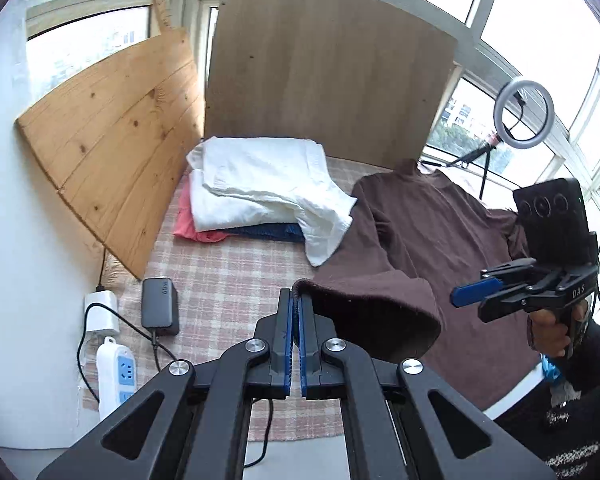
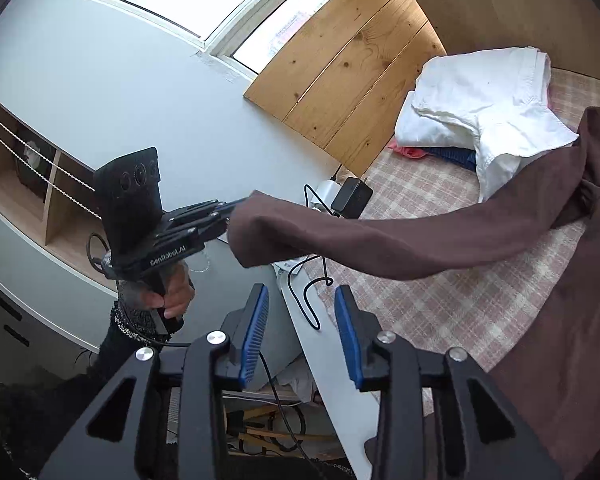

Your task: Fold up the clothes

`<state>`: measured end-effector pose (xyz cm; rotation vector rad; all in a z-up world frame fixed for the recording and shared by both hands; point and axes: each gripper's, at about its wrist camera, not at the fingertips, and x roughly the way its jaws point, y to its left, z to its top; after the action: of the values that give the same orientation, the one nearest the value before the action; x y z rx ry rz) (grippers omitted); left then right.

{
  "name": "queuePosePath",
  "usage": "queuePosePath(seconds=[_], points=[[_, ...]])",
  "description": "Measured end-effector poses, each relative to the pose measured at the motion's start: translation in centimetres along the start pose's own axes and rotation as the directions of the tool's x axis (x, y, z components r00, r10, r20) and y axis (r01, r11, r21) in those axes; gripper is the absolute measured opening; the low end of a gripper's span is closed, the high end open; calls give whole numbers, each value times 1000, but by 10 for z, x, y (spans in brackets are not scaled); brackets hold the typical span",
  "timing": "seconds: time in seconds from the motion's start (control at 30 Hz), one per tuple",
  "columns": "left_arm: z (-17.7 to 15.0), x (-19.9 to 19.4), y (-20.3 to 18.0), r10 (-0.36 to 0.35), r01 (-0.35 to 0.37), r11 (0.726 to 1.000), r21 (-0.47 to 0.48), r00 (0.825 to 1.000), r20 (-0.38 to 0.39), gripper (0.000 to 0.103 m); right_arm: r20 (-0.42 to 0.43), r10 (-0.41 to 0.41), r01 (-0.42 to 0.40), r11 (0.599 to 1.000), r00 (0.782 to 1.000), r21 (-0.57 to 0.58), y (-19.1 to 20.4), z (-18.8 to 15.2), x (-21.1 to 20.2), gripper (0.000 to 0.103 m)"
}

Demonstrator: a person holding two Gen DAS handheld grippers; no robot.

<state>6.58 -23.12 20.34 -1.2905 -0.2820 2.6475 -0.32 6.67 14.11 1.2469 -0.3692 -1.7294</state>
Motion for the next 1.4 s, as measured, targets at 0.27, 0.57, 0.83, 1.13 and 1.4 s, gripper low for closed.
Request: queuePosePath(seconds=[0.27,0.57,0.83,1.13,1.4], points=[[-4,-1,50,-48,49,989,-140,999,12,1,-2,-186,184,966,982,185,-89,57,-5,39],[-19,6,25,-86,84,992,-94,996,-22,1,-153,-297,328,909,943,258,-110,82,48,39],[-33,0,35,-106,103,984,-147,994,-13,1,-131,-289,315,808,948,498,-165,70,68,41],[-54,41,71,56,-80,978,-194,990,-129,3,93,-32,-35,769,995,638,-179,62,43,3],[-90,56,93,-4,-51,943,-330,987,-163,6,100,-75,-1,794,992,607,-161,76,34,3]])
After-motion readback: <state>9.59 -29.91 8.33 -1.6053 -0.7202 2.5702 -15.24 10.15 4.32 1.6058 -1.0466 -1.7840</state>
